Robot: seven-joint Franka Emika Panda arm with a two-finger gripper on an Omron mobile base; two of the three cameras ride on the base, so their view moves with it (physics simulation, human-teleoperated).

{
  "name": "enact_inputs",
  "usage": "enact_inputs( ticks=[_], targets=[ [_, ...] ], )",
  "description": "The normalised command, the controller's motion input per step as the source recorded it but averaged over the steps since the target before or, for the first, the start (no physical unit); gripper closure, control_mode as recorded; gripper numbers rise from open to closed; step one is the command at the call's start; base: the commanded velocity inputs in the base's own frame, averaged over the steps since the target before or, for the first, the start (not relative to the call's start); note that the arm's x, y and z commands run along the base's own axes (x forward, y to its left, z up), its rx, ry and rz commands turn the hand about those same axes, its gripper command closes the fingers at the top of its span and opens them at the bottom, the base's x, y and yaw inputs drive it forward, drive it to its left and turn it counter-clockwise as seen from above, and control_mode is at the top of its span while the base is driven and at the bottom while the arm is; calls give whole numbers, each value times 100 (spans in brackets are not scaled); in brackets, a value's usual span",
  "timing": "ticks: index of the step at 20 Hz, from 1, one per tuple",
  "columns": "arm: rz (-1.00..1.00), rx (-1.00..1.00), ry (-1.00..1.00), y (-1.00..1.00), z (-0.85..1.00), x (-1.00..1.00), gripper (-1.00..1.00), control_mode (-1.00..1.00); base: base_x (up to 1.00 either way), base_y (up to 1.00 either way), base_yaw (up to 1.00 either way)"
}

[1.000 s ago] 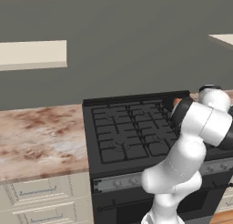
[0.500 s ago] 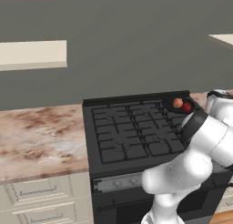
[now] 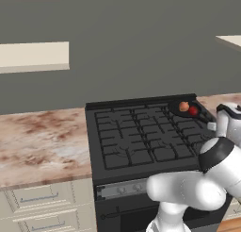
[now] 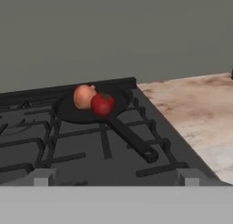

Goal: Place the pan on the rear right burner on the stove. Then place the tomato and the onion in the pan and turn on the rear right burner.

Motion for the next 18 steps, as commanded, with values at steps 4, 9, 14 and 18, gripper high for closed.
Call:
enact_inputs(
  ticks=[4,9,14,18],
  targets=[
    [-1,0,0,-6,0,-50,-100,-100,0,0,0],
    [-2,0,0,-10,0,-53,-100,-100,0,0,0],
    [-2,0,0,-7,0,-51,-100,-100,0,0,0],
    [-1,0,0,-1,0,-46,-100,-100,0,0,0]
  ],
)
